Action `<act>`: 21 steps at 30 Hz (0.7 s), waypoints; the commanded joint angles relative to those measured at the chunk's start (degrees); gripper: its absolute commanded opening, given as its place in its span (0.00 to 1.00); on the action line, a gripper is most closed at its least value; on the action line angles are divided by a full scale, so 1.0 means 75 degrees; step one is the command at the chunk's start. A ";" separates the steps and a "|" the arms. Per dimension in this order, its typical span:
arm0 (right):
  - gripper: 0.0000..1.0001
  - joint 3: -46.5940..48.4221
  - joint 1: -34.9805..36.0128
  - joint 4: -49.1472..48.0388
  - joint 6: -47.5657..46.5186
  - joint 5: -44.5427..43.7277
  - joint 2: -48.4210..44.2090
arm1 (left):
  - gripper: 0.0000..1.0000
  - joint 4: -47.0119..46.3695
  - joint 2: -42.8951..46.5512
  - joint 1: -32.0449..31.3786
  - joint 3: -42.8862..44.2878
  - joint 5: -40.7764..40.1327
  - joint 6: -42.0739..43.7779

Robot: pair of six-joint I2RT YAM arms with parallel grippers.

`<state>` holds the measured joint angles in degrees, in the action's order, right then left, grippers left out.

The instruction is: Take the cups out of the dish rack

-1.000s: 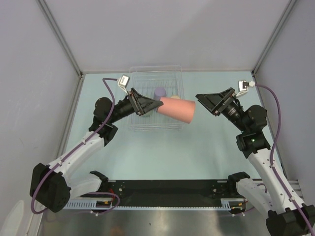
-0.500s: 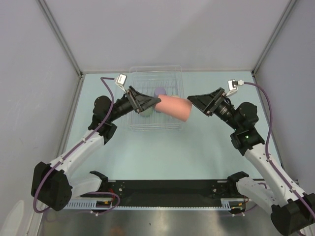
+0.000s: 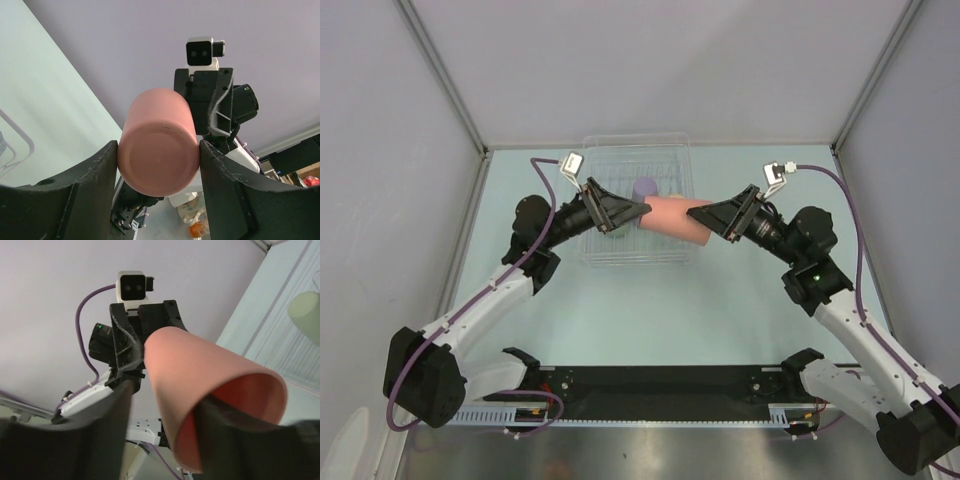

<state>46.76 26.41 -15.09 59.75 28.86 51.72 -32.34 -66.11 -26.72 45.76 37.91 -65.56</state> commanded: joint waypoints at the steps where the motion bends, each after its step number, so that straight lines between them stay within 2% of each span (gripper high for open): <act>1: 0.36 0.0281 0.0029 -0.0355 0.0073 0.0136 0.0029 | 0.00 -0.0294 -0.0010 -0.0023 0.0204 0.0113 0.0081; 2: 0.29 0.0292 0.0052 -0.0297 0.0027 0.0113 0.0041 | 0.00 -0.0282 0.0036 -0.0023 0.0180 0.0113 0.0081; 3: 0.17 0.0292 0.0052 -0.0273 0.0014 0.0089 0.0041 | 0.00 -0.0271 0.0037 -0.0023 0.0169 0.0102 0.0081; 6: 0.00 0.0316 0.0052 -0.0156 -0.0021 0.0054 0.0064 | 0.00 -0.0259 0.0049 -0.0023 0.0133 0.0136 0.0069; 8: 0.00 0.0327 0.0052 -0.0109 -0.0021 0.0042 0.0088 | 0.00 -0.0200 0.0037 -0.0023 0.0133 0.0148 0.0058; 9: 0.00 0.0327 0.0052 -0.0074 -0.0032 0.0019 0.0088 | 0.04 -0.0177 0.0037 -0.0023 0.0133 0.0148 0.0046; 11: 0.00 0.0397 0.0064 0.0102 -0.0114 -0.0039 0.0053 | 0.16 -0.0060 0.0025 -0.0023 0.0168 0.0172 0.0058; 12: 0.00 0.0479 0.0052 0.0218 -0.0254 -0.0086 0.0018 | 0.37 -0.0025 0.0025 -0.0023 0.0192 0.0195 0.0081; 15: 0.00 0.0947 -0.0134 0.1120 -0.0827 -0.0402 -0.0122 | 0.89 0.0839 0.0107 -0.0023 0.0437 0.0021 0.0548; 16: 0.00 0.1099 -0.0228 0.1690 -0.0992 -0.0484 -0.0146 | 0.96 0.1957 0.0235 -0.0023 0.0763 -0.0178 0.0794; 17: 0.00 0.1495 -0.0310 0.1963 -0.1156 -0.0717 -0.0170 | 1.00 0.2501 0.0271 -0.0023 0.0952 -0.0632 0.1330; 19: 0.00 0.1977 -0.0684 0.3363 -0.1763 -0.0976 -0.0100 | 1.00 0.3788 0.0353 -0.0023 0.1431 -0.0975 0.1790; 21: 0.00 0.2678 -0.0919 0.4141 -0.2175 -0.1468 -0.0018 | 1.00 0.4612 0.0423 -0.0023 0.1691 -0.1713 0.2306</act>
<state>56.84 22.81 1.80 52.73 24.84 52.07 -14.20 -65.93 -26.76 51.68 33.93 -58.13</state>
